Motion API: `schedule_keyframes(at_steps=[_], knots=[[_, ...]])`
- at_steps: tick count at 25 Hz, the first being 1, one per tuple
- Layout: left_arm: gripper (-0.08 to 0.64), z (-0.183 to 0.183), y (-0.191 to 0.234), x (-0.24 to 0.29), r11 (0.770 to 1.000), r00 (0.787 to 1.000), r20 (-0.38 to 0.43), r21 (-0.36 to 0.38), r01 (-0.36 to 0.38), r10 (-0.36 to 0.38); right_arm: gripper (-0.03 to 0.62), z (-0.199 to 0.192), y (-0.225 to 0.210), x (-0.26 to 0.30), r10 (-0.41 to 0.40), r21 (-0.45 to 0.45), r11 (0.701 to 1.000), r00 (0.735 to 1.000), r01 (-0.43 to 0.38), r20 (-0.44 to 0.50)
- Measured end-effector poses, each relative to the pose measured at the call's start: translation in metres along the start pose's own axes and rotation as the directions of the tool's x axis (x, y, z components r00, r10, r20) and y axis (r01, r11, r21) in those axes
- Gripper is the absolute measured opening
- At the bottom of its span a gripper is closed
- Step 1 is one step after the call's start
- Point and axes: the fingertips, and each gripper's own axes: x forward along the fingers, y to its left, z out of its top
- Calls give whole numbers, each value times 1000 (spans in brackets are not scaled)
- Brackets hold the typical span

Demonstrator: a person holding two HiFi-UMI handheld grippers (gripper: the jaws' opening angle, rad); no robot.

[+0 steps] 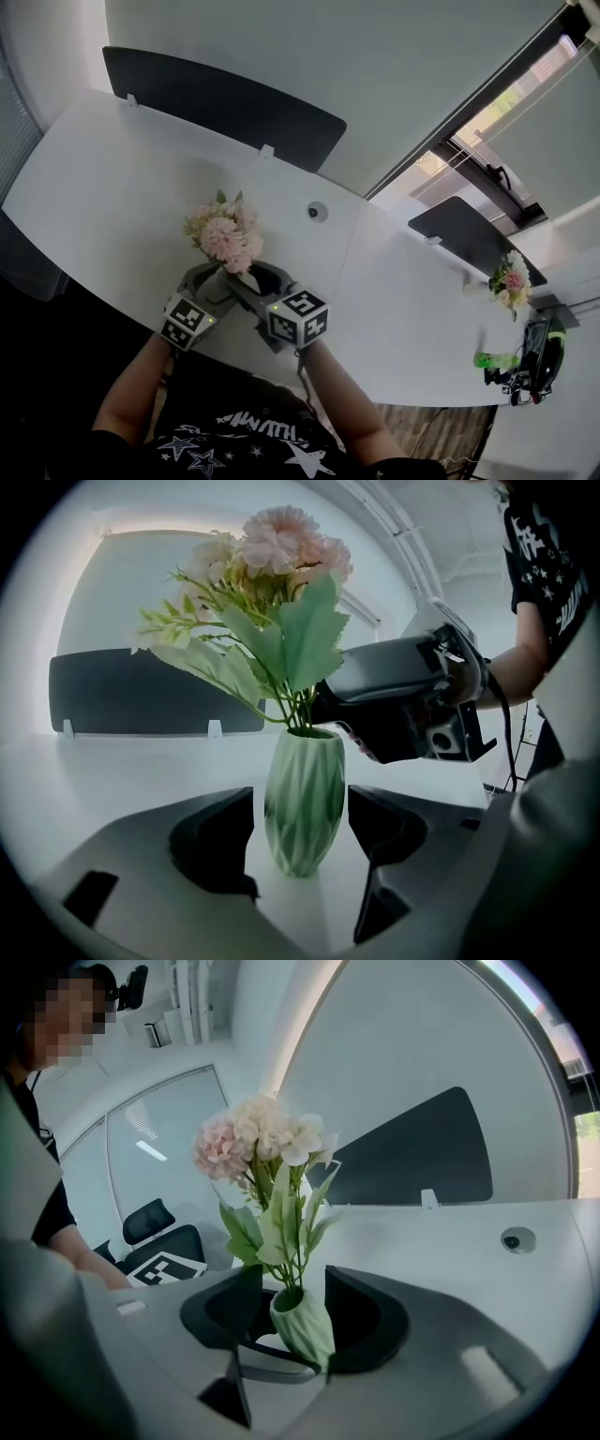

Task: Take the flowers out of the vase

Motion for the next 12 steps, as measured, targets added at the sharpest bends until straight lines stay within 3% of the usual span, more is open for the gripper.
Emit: schedule_keyframes(at_steps=[4,12], knots=[[273,2,-1,3,1000,1000,-5,24,4,-4,199,1,0,6,15,-11,1000,1000,-15,-7],[268,2,-1,2,1000,1000,7,16,5,-6,170,2,4,15,50,-19,999,999,-50,-17]])
